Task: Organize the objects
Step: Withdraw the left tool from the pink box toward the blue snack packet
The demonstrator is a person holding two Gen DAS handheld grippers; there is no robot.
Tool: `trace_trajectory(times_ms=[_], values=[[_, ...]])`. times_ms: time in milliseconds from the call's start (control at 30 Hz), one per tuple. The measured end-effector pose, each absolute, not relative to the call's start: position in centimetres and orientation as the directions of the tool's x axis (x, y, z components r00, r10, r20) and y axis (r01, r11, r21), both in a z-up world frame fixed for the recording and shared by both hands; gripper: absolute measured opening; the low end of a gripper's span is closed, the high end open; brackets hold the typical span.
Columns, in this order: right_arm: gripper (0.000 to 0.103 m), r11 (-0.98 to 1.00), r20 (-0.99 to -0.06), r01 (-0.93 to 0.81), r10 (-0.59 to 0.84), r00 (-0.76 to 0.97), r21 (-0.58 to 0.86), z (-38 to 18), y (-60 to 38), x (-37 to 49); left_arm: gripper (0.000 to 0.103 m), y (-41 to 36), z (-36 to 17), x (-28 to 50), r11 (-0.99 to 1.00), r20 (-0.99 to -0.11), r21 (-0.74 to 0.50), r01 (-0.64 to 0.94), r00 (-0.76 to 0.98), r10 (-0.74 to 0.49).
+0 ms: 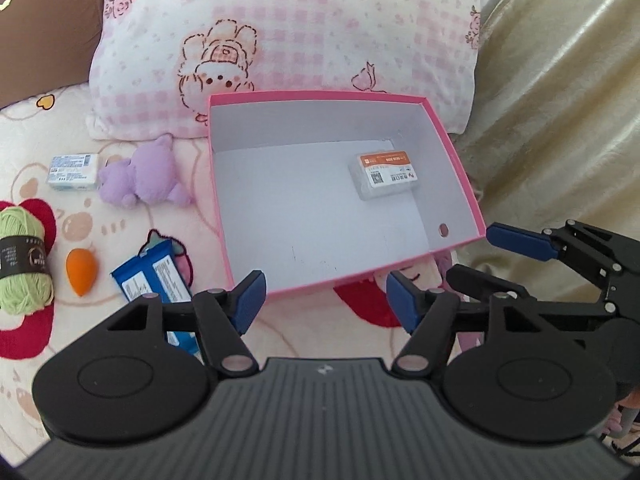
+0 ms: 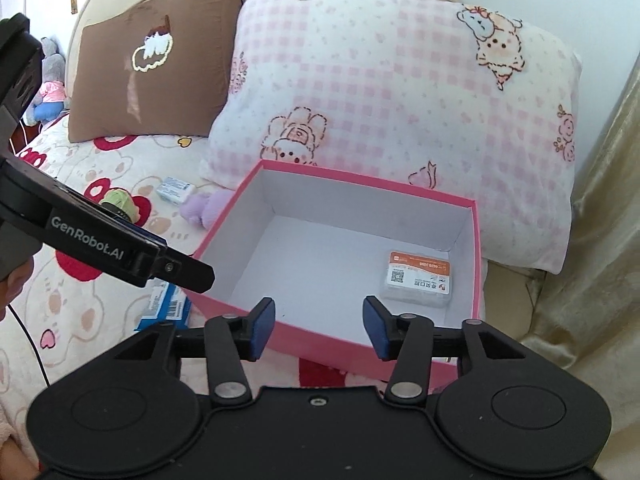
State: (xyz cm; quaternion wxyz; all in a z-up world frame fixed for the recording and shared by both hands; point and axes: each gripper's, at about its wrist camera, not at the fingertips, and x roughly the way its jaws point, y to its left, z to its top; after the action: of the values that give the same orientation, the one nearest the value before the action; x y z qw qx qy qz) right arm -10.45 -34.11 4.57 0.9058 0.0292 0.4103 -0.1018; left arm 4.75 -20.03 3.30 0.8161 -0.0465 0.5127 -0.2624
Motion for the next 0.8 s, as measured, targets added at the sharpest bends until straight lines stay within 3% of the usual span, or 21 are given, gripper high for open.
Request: trace_trajectory(times_ms=[67,433,533,800], values=[[0.067,0.979,-0.749,0.203,-0.157,0.644,-0.031,4.8,-33.6,-10.5,0.068,-19.6,3.6,4.2,0.859,-0.812,-0.34,0.384,0.341,-0.474],[0.088,0.991,-0.751,0.119,-0.126,0.648,-0.064,5.7,-29.3,-10.8,0.069,-16.3,4.1,2.2,0.863,-0.821,-0.345,0.369,0.327,-0.468],[0.089,0.992,-0.752,0.094,-0.127,0.647,-0.087,5.8,-28.0,-10.7,0.078,-15.4,4.2,1.7,0.864,-0.825,-0.341,0.37,0.323,-0.464],[0.089,0.995,-0.751,0.038,-0.095,0.653,-0.093,6.5,-25.2,-10.5,0.088,-12.9,4.1,0.6,0.862,-0.822,-0.353,0.364,0.319,-0.471]])
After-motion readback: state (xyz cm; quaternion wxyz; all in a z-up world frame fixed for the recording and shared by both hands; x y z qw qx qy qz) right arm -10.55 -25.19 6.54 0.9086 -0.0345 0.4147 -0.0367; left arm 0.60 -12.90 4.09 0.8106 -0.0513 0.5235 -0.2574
